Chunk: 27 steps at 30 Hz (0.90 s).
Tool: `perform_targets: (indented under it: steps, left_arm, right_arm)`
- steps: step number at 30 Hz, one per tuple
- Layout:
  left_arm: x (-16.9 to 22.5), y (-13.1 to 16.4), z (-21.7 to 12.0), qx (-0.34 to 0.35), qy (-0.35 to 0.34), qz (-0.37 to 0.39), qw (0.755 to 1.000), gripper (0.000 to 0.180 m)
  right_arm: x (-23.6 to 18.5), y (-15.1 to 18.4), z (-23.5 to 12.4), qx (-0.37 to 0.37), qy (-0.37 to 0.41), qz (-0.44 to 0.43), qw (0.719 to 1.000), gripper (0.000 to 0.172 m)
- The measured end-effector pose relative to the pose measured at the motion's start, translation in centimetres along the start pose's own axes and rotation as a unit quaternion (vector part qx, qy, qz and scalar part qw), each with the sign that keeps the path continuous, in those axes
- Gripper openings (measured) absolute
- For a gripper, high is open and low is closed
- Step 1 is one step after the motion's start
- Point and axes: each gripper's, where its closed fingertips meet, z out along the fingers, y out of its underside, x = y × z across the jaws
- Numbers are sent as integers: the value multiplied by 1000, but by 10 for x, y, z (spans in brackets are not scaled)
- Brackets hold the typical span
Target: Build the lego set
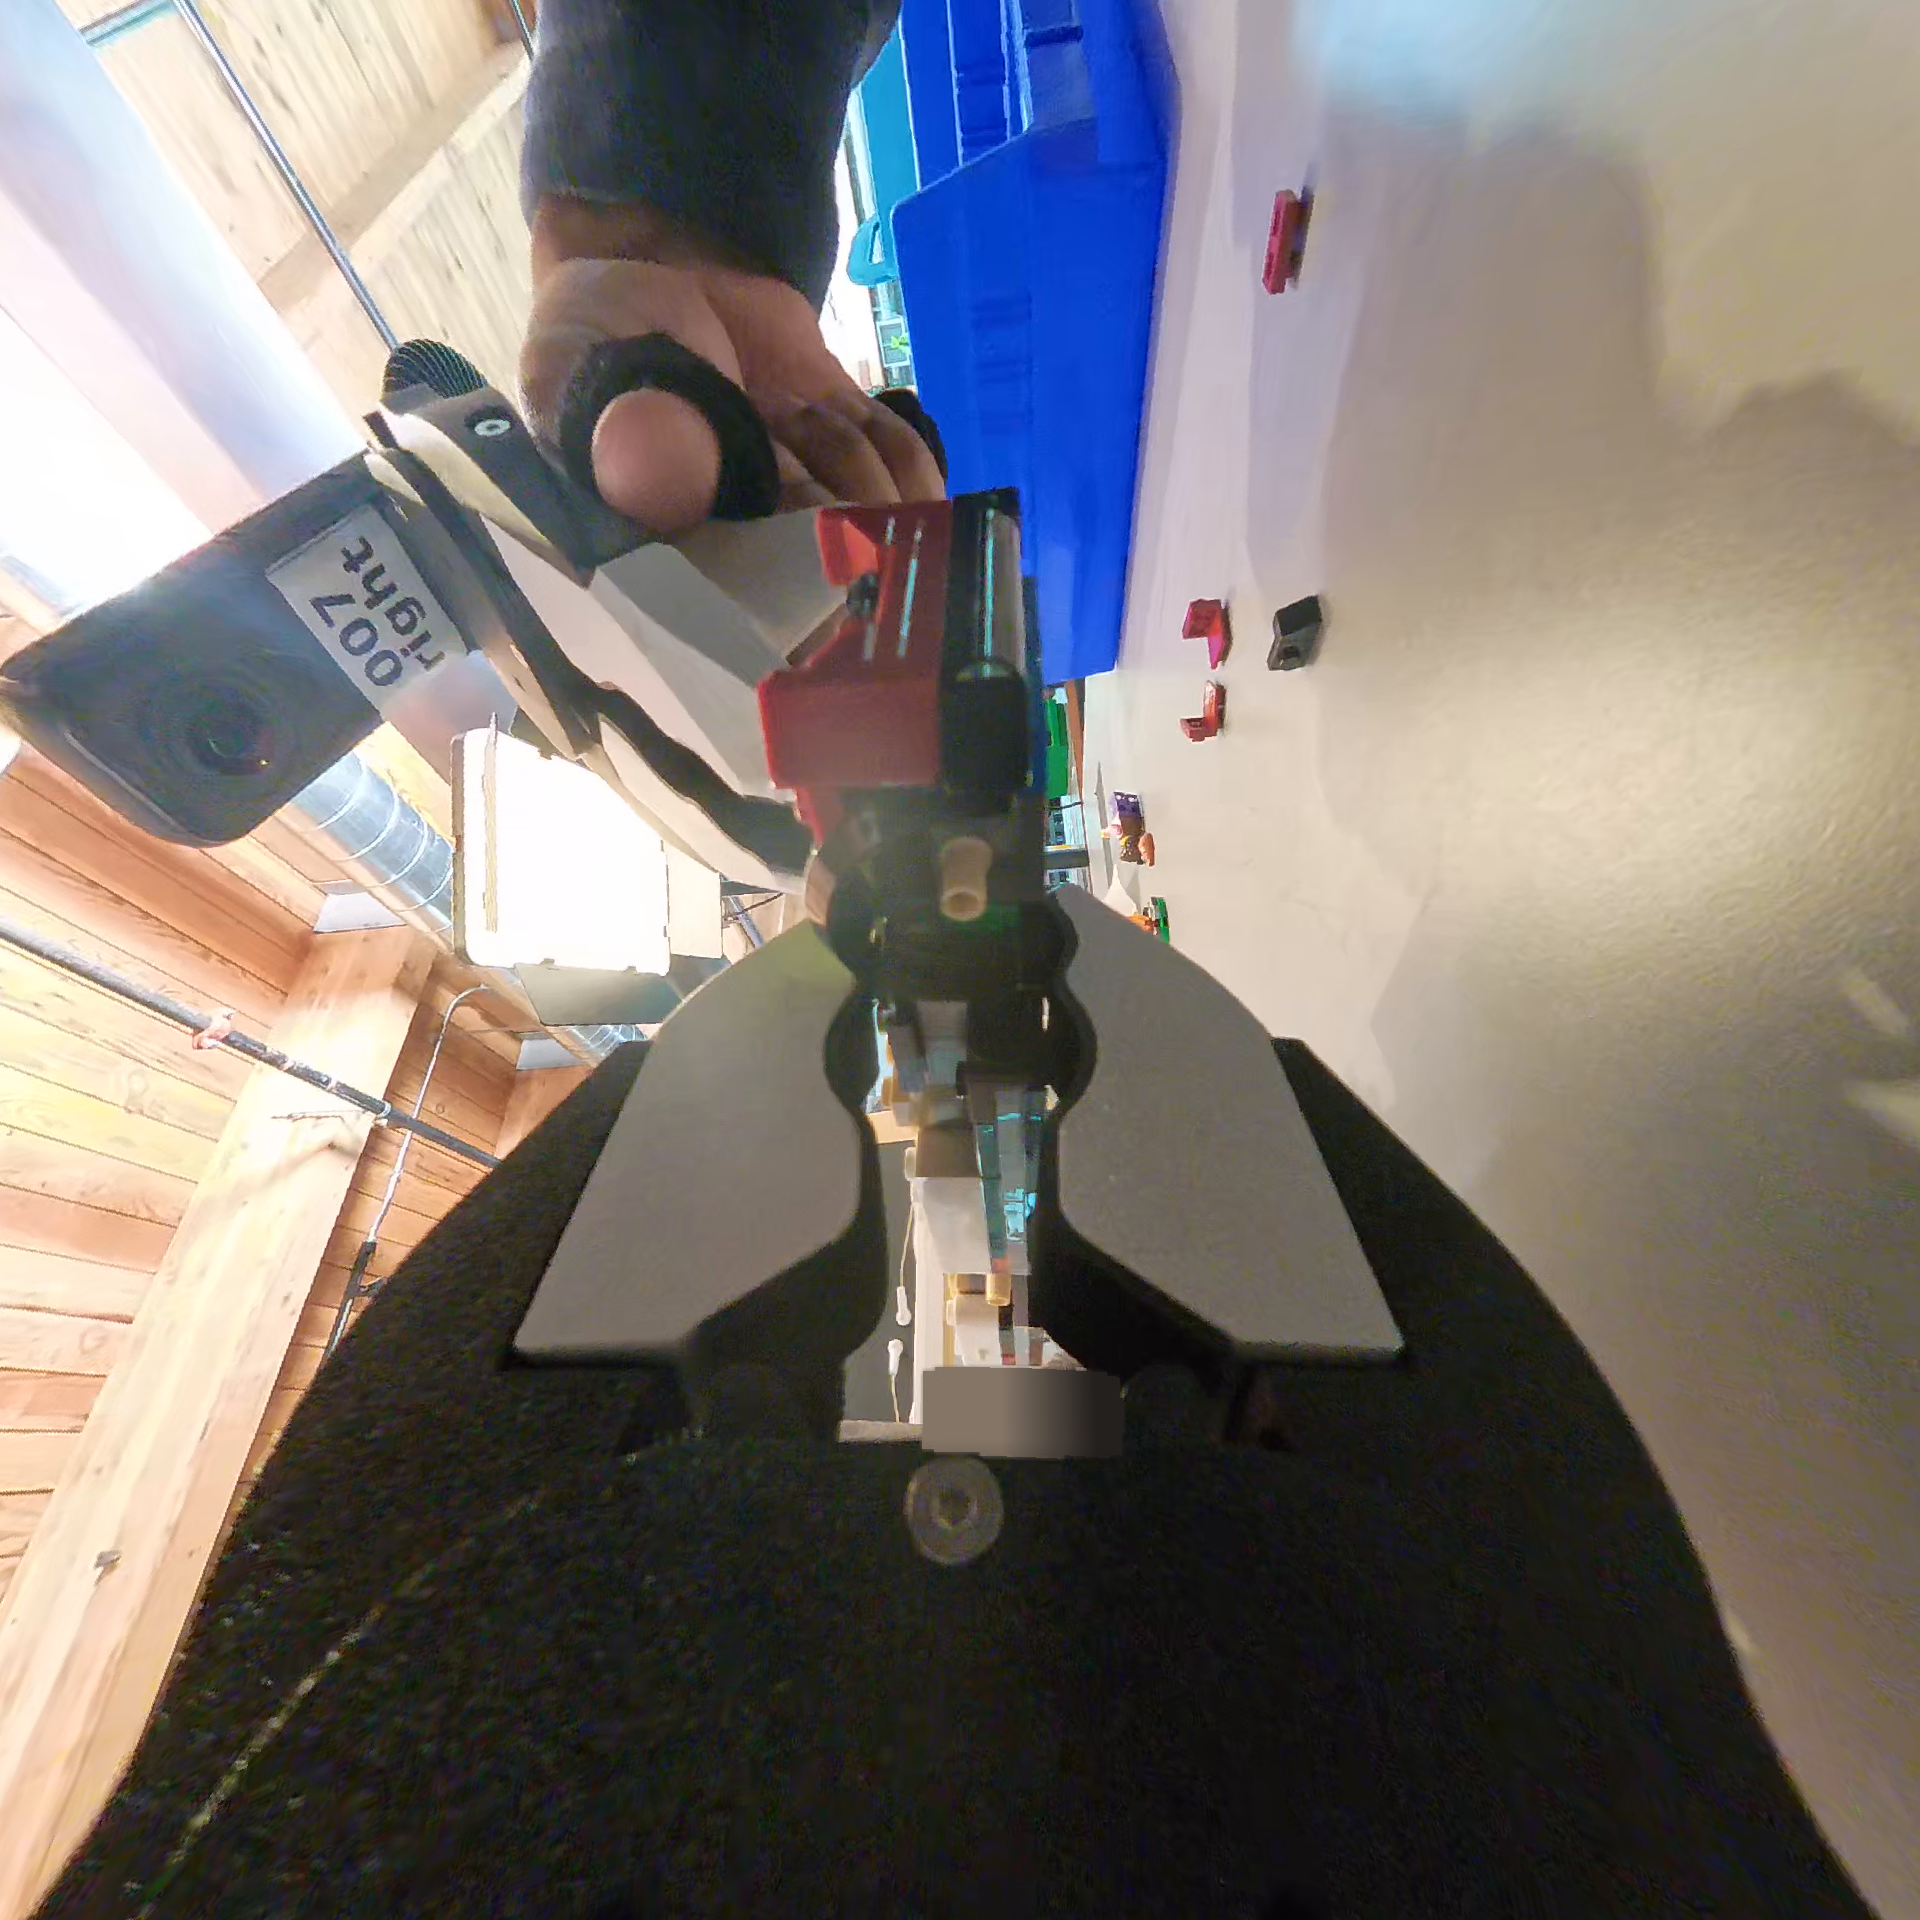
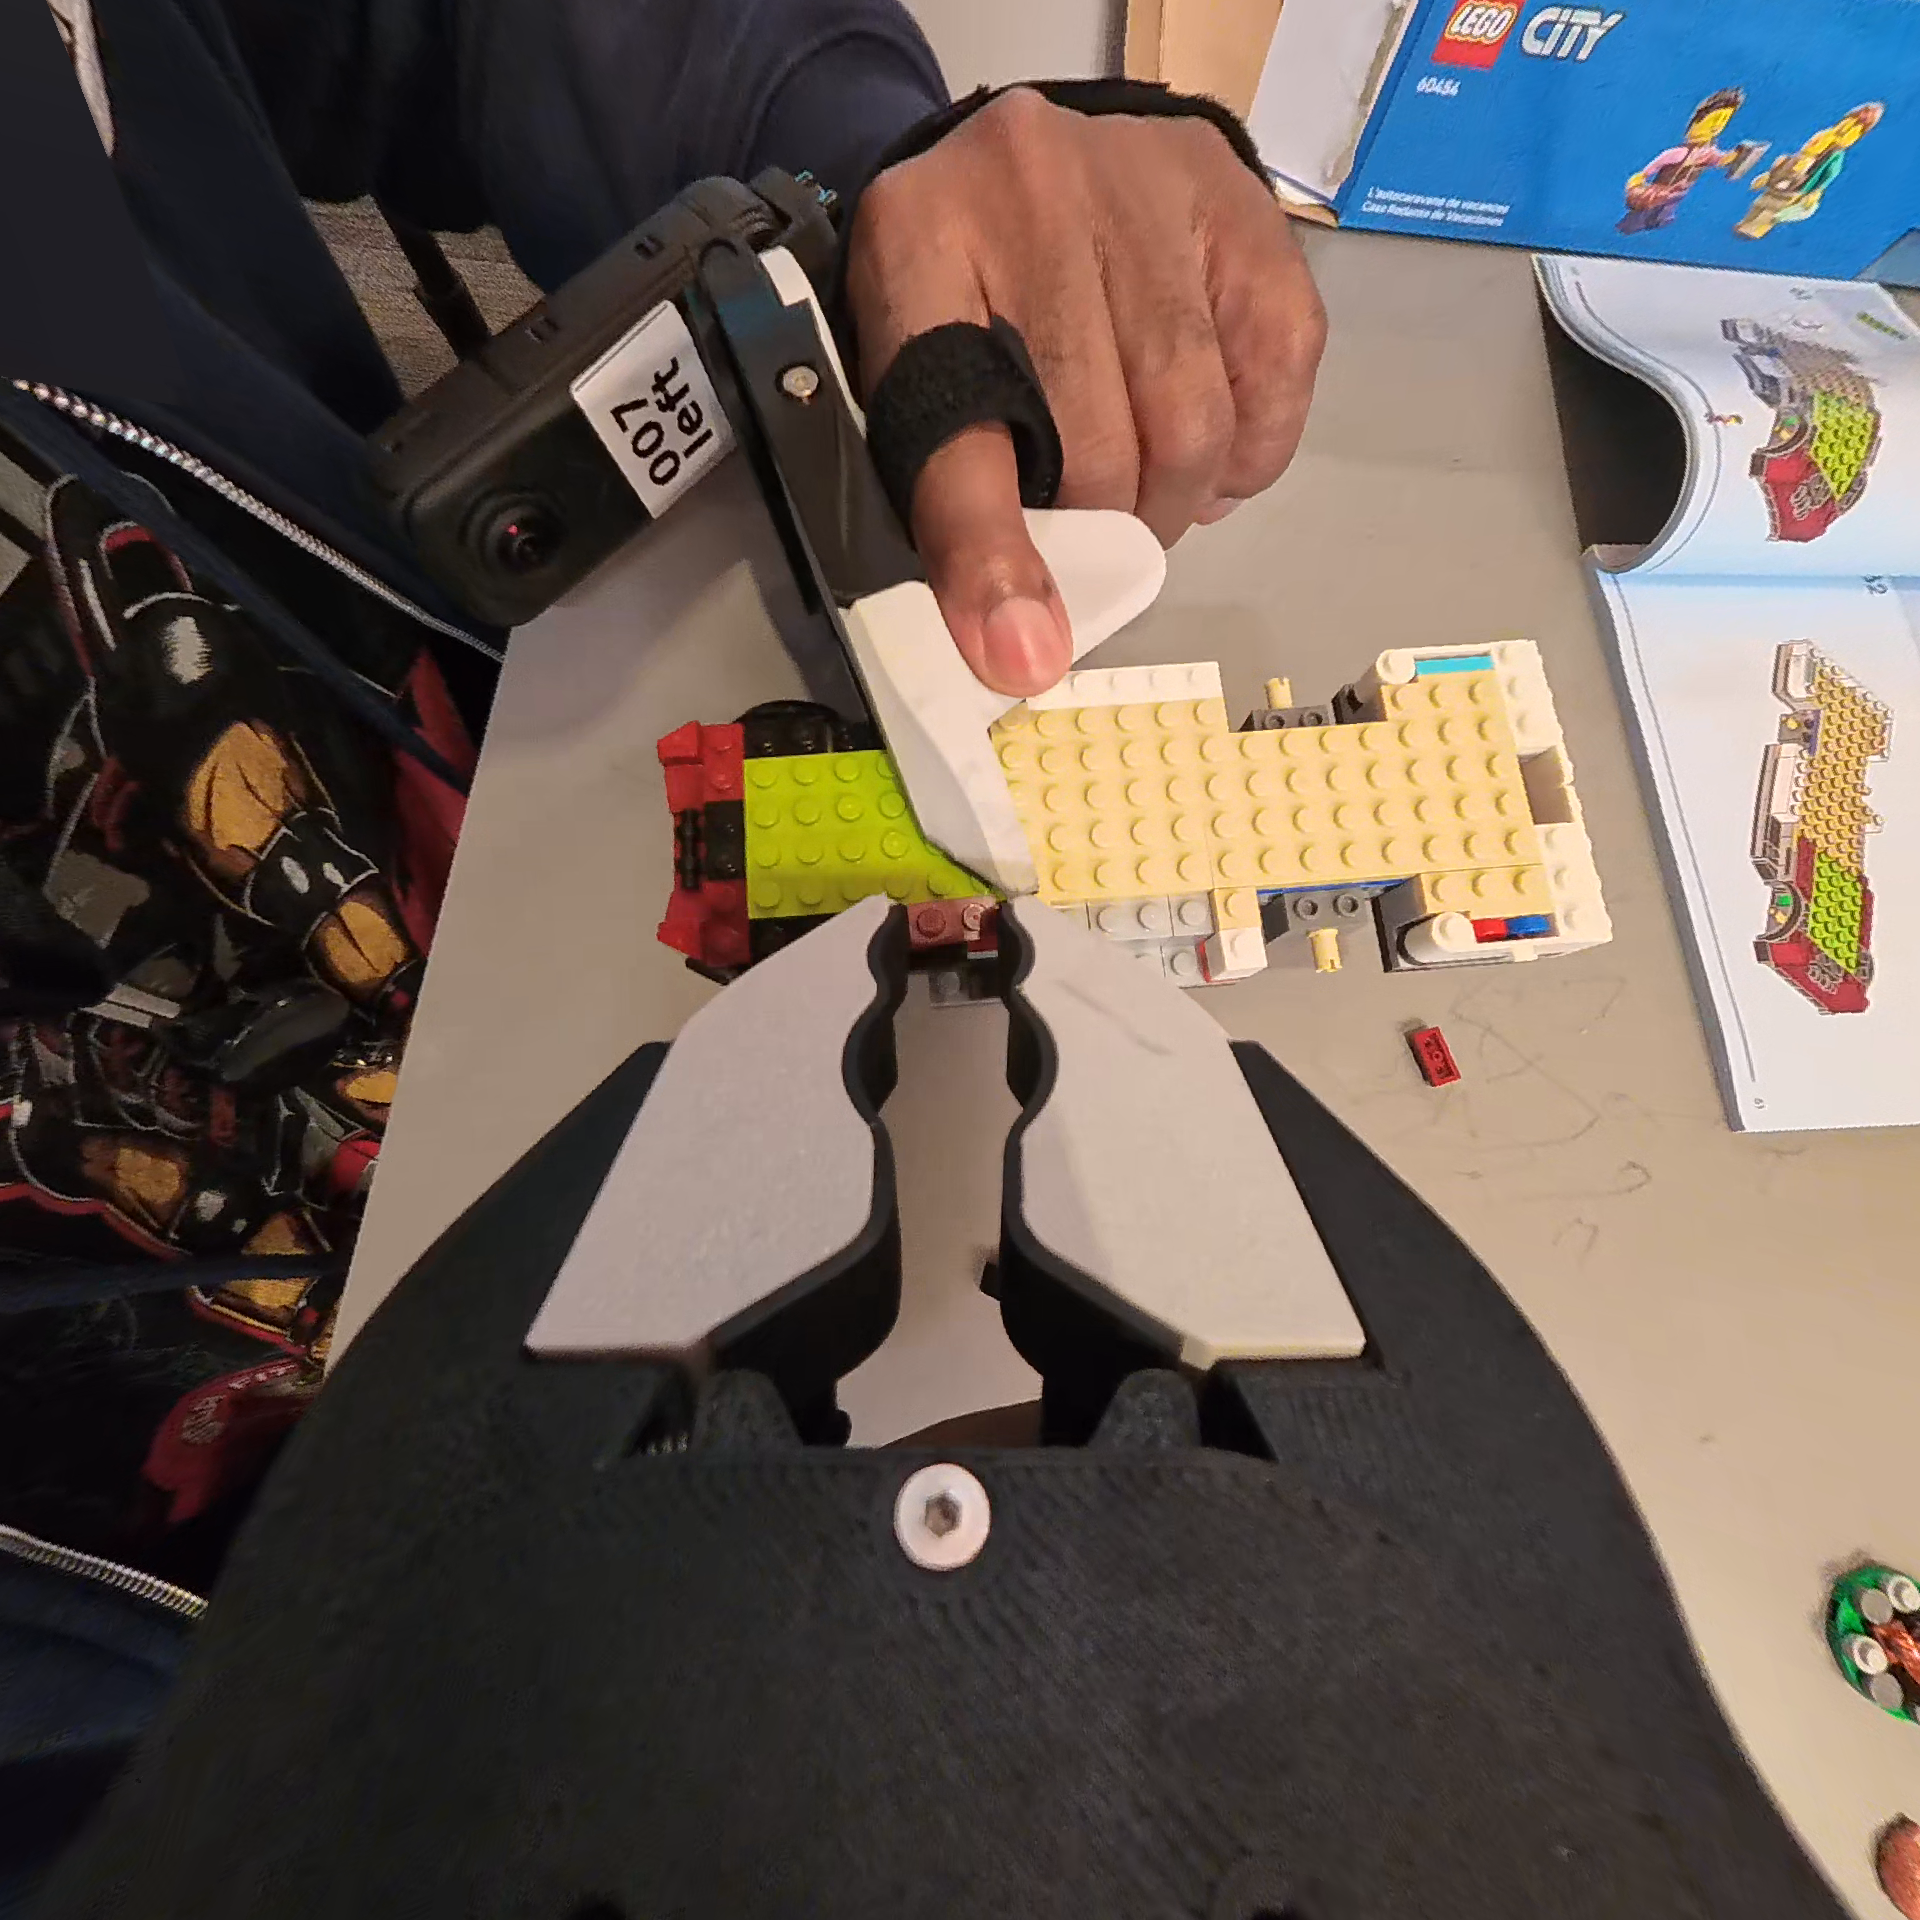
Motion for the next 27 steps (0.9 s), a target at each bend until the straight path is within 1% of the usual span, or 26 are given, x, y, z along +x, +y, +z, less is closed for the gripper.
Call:
perform_targets:
  steps: [7, 11, 14, 17, 19, 22, 24, 27]
  left_arm:
    - [-1, 0, -1, 0, -3, -5, 1000, 28]
    - [3, 3, -1, -6, 8, -7, 1000, 28]
    - [5, 7, -2, -11, 17, -14, 1000, 28]
    - [8, 9, -2, -12, 26, -27, 999, 28]
    - [11, 11, -1, -17, 32, -33, 999, 28]
    - [14, 15, 0, -23, 38, -39, 998, 28]
    - [15, 16, 1, -26, 38, -39, 998, 28]
    - [16, 18, 1, -34, 39, -31, 998, 28]
  right_arm:
    - [-1, -1, -1, 7, 0, 8, 1000, 18]
    - [4, 8, -8, 2, 22, 9, 1000, 24]
    - [11, 31, -25, -4, 61, 36, 997, 25]
    - [21, 71, -43, -34, 125, 82, 988, 25]
    - [24, 94, -48, -51, 154, 106, 981, 25]
    - [36, 107, -42, -65, 182, 134, 972, 25]
    - [46, 107, -29, -75, 185, 128, 972, 25]
    - [64, 108, -7, -94, 177, 155, 967, 29]
